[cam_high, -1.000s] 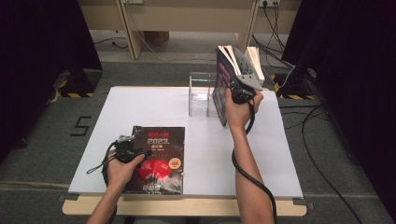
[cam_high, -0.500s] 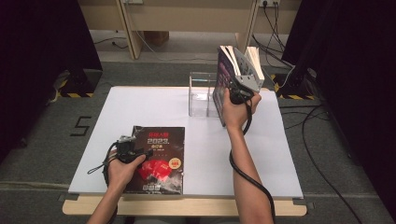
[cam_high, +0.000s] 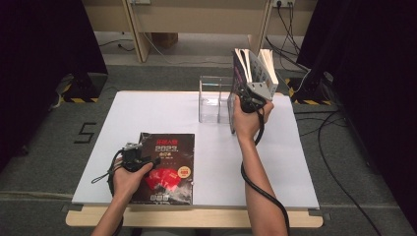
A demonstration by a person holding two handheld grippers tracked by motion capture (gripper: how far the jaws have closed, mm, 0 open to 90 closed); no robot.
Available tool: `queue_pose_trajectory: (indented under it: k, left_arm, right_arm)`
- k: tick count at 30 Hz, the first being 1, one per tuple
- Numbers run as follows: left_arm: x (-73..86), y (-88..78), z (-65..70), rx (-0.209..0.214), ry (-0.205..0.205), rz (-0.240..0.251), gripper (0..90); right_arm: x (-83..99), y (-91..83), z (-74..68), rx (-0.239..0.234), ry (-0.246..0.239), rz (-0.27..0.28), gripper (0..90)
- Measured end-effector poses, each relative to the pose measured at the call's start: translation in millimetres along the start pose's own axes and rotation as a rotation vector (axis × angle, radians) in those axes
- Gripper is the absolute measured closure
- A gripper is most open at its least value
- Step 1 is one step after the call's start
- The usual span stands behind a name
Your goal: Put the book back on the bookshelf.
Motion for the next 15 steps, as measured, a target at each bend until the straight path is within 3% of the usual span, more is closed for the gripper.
queue_pose_trajectory:
  k: [1, 5, 15]
  left_arm:
    - [-0.1, 0.3, 0.4, 0.002, 0.002, 0.0, 51.8]
    - [0.2, 1.4, 1.3, 0.002, 0.003, -0.004, 51.8]
    - [-0.6, -0.2, 1.4, 0.003, 0.004, 0.004, 51.7]
  right_arm:
    - [0.5, 0.8, 1.4, 0.001, -0.011, -0.007, 70.1]
    - [-1.3, -0.4, 4.3, -0.026, 0.019, -0.032, 67.4]
    - [-0.6, -9.2, 8.0, -0.034, 0.014, -0.031, 62.8]
Point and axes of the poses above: each handheld gripper's, and its own axes: y roughly forward along the jaws, x roughly out of its underside, z roughly to its right, the point moved 7 cm from there along y, roughly forward along the jaws, and after that the axes turned 14 degrees about x, right-handed, at the moved point
